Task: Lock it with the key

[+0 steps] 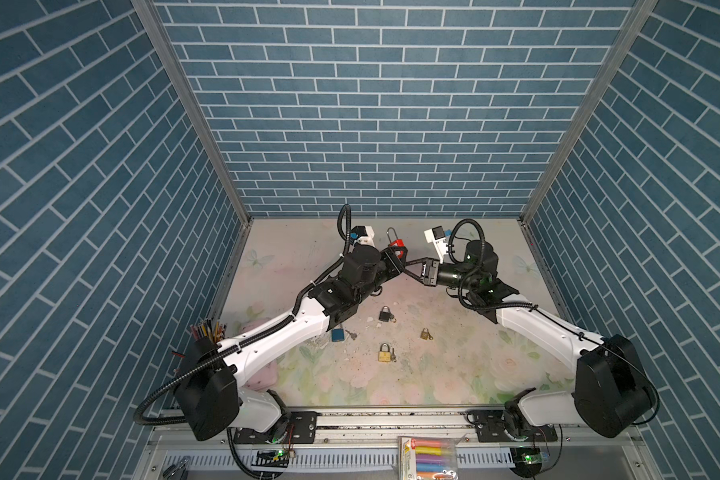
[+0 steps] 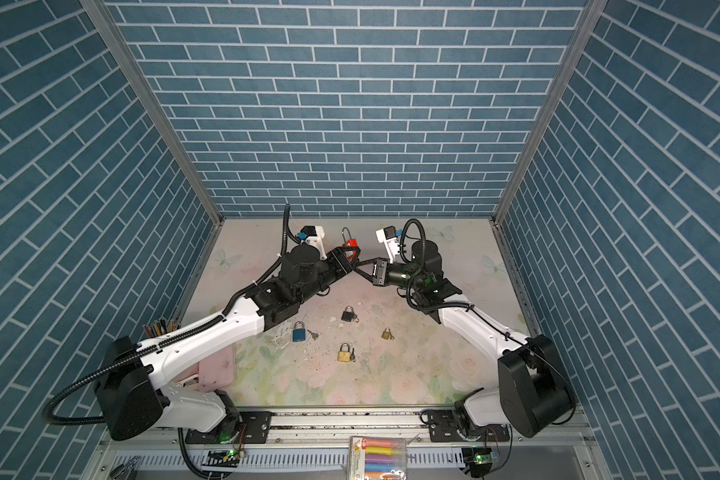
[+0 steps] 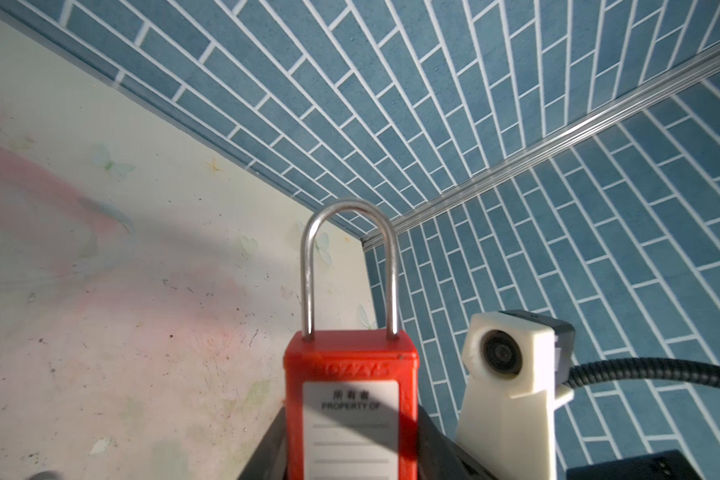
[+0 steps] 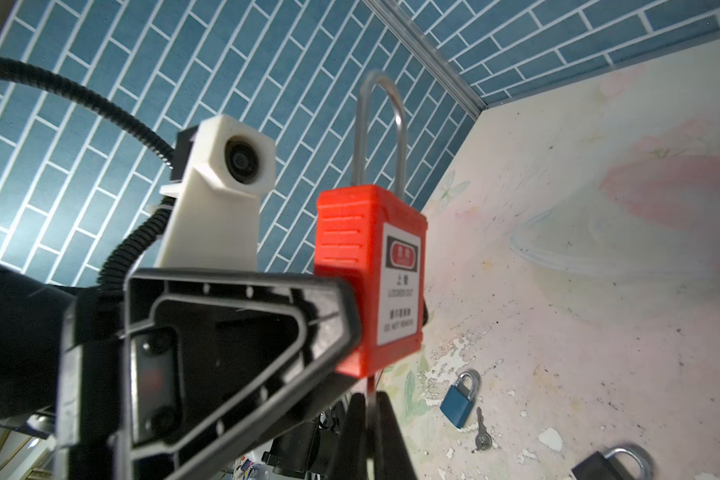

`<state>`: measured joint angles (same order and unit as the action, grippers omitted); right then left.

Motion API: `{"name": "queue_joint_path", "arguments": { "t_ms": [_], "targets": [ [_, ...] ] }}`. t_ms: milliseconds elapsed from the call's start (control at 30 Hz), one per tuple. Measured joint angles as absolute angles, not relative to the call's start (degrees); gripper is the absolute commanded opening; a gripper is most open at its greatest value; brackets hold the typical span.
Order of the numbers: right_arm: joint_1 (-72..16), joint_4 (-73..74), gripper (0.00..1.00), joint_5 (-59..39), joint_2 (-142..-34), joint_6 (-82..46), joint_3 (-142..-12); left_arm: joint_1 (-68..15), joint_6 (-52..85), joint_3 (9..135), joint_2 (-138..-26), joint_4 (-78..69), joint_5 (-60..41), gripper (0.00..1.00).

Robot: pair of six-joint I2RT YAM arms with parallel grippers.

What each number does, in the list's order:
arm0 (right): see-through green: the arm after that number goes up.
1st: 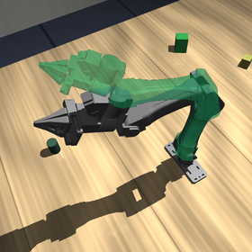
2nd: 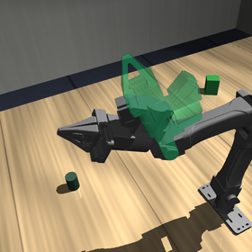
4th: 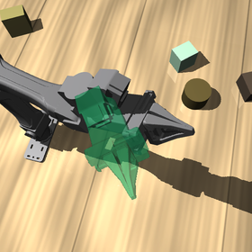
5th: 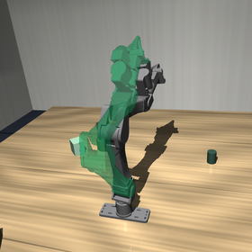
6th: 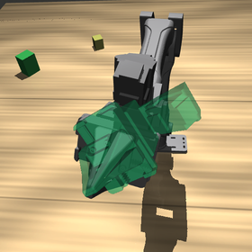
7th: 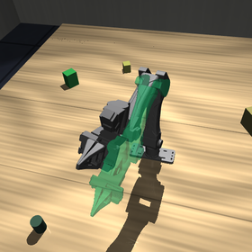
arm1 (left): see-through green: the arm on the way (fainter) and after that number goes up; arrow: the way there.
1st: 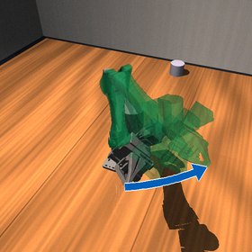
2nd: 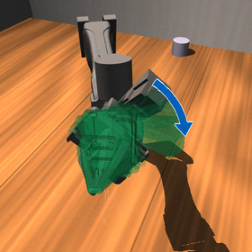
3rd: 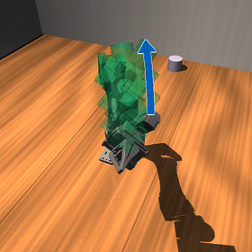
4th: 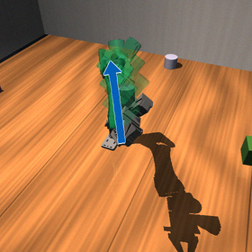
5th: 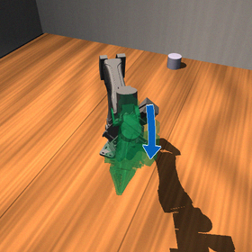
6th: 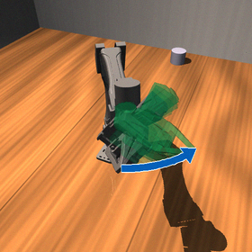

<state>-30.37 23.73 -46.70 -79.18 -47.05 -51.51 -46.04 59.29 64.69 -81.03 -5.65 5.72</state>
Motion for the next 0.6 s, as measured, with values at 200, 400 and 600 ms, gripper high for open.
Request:
{"name": "queue_joint_path", "arguments": {
  "t_ms": [200,400,600],
  "targets": [
    [-31.11,16.19,0.0,-41.89,-79.18,-42.15,-54.0,-46.72,57.76,72.25,-84.49,5.74,9.67,0.0],
    [-32.82,11.16,0.0,-36.8,-79.18,-37.19,-54.28,-47.64,58.59,80.18,-89.1,18.79,13.5,0.0],
    [-34.39,9.5,0.0,-33.61,-79.15,-34.59,-54.02,-48.03,61.36,86.96,-92.66,29.34,15.53,0.0]
  ]
}}
